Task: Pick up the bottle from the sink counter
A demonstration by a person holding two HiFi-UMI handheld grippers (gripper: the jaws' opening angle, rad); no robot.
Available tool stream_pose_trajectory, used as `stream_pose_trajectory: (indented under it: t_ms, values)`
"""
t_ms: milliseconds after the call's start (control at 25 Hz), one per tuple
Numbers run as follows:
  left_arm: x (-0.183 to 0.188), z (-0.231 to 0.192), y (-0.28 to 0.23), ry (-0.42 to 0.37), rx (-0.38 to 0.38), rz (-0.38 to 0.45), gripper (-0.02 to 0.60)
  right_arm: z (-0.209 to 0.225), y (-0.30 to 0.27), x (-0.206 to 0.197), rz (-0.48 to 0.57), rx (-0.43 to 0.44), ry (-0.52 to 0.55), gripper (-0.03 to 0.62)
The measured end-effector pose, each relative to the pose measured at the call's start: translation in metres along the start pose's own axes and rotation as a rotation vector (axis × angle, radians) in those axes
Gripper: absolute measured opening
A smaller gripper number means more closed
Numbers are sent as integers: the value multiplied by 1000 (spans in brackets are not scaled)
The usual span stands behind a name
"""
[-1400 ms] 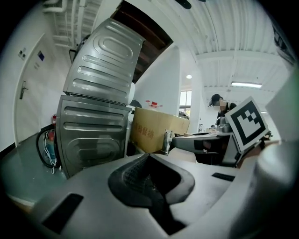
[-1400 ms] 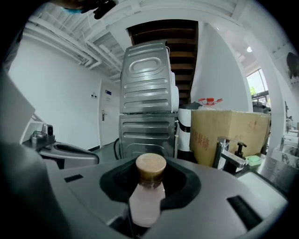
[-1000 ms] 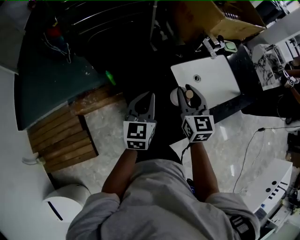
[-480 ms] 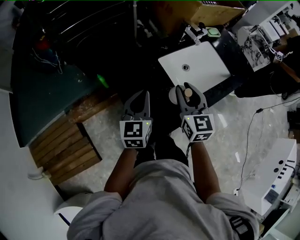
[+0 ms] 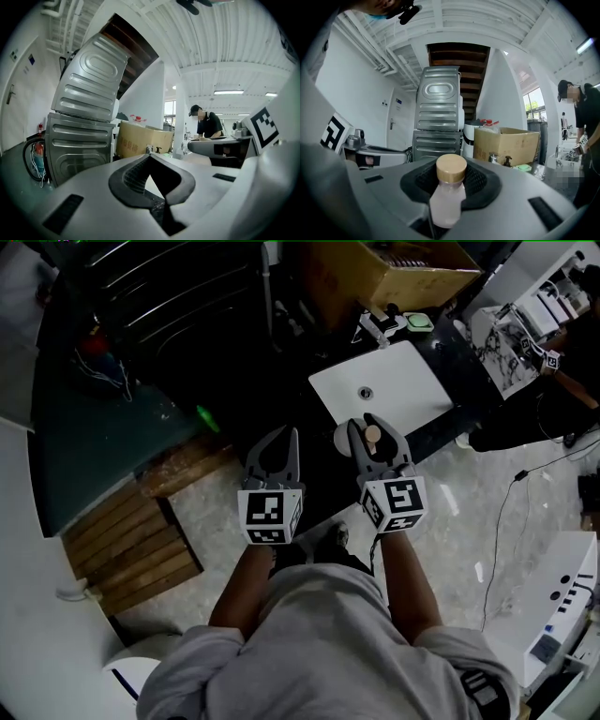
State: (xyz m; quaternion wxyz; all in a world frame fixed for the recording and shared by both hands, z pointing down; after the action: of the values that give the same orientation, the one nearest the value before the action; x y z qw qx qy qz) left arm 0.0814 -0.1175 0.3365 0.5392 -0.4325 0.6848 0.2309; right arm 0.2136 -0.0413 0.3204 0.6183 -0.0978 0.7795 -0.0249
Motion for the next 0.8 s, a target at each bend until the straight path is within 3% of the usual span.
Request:
stream_pose_trajectory:
  t_ms: [320,800]
  values:
    - [4,14,-13,-9,20,16,12,31,7,6,38,-19,3,120]
    - [10,36,-24,-36,3,27,12,44,11,9,51,-19,-4,120]
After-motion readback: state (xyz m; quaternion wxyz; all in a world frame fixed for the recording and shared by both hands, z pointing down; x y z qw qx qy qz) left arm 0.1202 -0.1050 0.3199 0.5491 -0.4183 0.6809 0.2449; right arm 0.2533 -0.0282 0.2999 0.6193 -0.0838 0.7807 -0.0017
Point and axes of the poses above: the fingertips, and each gripper's own axes: y backward along the fingers, z to its right, x out of its top, the point moved 4 cm from there along y, backward along the fingers, and after that the axes turned 13 degrees about y, right-handed, at the moved point
